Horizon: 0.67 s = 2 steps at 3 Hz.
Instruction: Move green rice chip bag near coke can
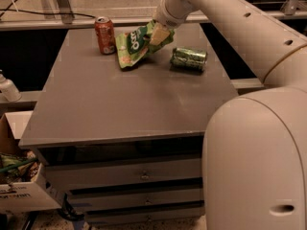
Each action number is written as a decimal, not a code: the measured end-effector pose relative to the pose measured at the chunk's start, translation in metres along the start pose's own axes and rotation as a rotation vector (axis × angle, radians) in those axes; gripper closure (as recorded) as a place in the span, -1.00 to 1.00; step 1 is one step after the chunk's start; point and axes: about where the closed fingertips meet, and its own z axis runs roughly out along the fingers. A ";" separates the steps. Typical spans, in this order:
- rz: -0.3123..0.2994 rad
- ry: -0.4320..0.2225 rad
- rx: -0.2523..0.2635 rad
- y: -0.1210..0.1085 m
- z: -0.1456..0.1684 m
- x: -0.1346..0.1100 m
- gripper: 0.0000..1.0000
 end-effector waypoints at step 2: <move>0.032 -0.009 0.002 0.002 0.021 -0.007 1.00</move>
Offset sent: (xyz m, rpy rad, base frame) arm 0.0233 0.0208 -0.0138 0.0495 0.0080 -0.0297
